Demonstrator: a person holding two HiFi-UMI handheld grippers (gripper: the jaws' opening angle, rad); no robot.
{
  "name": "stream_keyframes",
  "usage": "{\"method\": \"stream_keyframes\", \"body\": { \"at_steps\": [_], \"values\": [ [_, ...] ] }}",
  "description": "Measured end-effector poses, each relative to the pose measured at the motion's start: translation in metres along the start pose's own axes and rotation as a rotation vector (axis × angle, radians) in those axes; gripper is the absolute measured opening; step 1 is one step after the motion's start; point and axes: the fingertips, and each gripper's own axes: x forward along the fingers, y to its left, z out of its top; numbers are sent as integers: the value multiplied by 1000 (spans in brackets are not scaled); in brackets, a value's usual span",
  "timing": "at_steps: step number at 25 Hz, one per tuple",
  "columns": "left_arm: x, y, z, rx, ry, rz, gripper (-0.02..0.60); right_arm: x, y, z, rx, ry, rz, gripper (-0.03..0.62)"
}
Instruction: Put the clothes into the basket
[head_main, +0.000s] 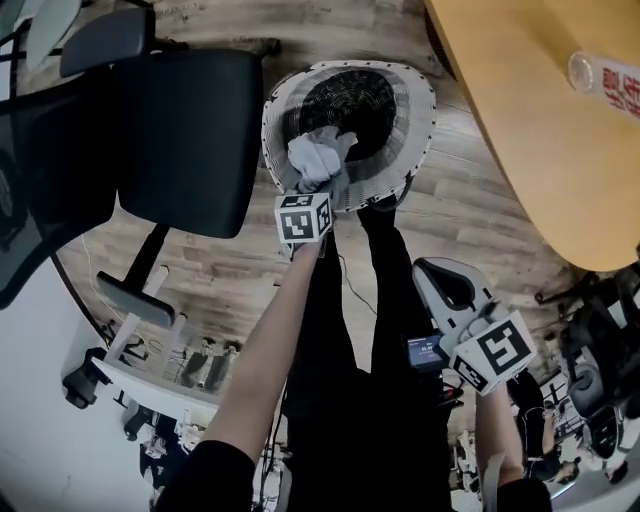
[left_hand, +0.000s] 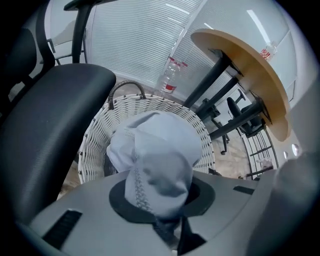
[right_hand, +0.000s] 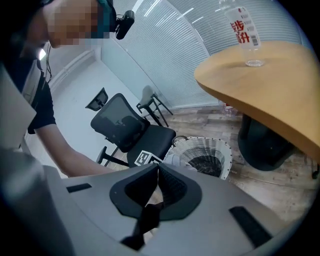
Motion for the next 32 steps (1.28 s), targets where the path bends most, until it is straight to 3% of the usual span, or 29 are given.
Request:
{"method": "stream_keyframes", "body": {
  "at_steps": [4,17,23,32],
  "values": [
    [37,31,8,9,12,-3,98,34,-6,-14,33,38,6,17],
    [112,88,45,-116,-52,36,98,85,-13,-40,129,72,-30,17],
    [153,108,46,-69,-31,81,61,104,-16,-57,179,76,-50,17],
    [211,127,37,23,7,111,60,118,-39,-83,231,85,-84,17]
  ]
}}
